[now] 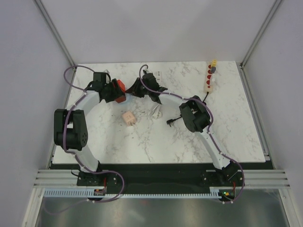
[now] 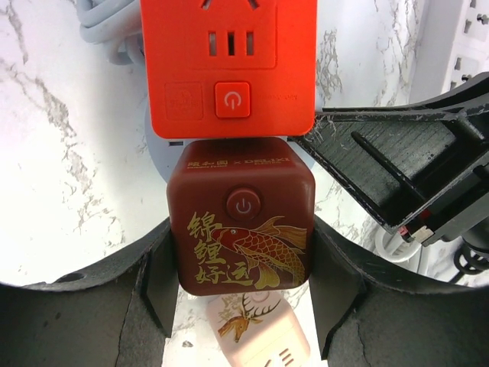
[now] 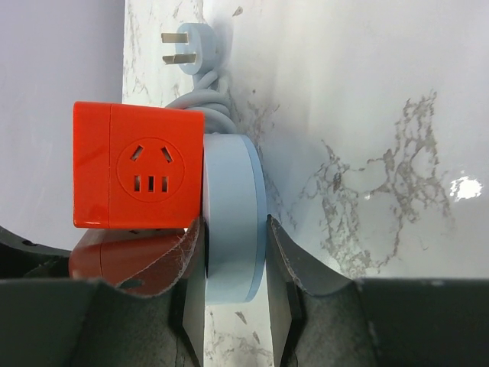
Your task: Pull the plug off the socket
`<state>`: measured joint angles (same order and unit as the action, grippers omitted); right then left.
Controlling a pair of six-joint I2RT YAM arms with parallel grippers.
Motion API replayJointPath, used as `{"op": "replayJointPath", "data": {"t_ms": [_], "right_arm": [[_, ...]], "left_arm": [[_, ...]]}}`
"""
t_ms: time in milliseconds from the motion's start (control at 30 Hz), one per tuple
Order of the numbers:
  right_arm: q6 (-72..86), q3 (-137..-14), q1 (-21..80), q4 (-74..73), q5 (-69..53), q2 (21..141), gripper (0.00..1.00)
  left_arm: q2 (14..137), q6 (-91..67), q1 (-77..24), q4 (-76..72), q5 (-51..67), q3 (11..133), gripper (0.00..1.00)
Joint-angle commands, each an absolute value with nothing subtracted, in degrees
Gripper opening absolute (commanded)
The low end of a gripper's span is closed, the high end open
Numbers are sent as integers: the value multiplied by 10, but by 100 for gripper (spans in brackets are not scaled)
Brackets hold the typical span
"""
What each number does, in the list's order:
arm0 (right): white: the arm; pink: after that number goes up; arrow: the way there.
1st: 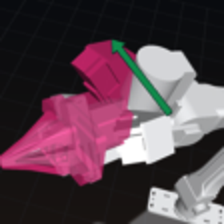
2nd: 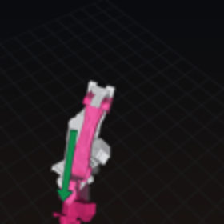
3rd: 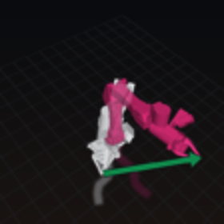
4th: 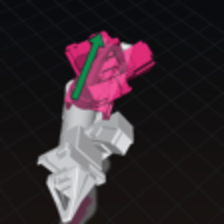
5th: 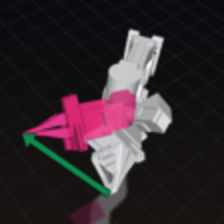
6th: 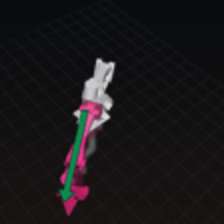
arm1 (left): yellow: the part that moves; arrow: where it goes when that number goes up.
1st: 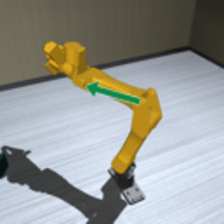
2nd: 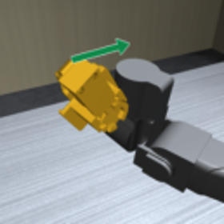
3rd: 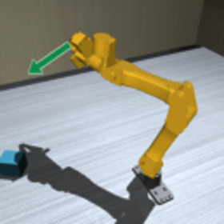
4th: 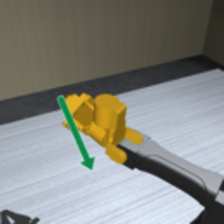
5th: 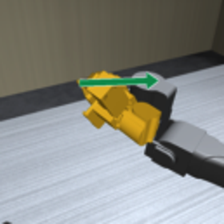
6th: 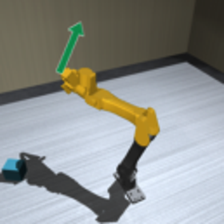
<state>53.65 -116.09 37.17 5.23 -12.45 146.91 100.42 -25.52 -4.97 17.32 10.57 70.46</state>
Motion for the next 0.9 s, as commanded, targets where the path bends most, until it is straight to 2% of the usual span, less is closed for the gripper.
{"op": "replayJointPath", "data": {"t_ms": [0,67,300,533,767,867], "right_arm": [[485,-1143,369,-70,-19,1511,0],[488,-1145,368,-73,-19,1512,0],[484,-1145,368,-76,-19,1511,0],[477,-1144,367,-78,-17,1511,0],[475,-1143,367,-81,-17,1508,0],[472,-1143,367,-80,-20,1508,0]], "left_arm": [[928,-317,-35,121,220,706,2],[932,-361,-6,102,272,687,2],[941,-429,39,46,339,654,2],[863,-275,7,168,165,678,2],[789,-275,6,222,139,644,2],[738,-307,6,231,134,588,2]]}}
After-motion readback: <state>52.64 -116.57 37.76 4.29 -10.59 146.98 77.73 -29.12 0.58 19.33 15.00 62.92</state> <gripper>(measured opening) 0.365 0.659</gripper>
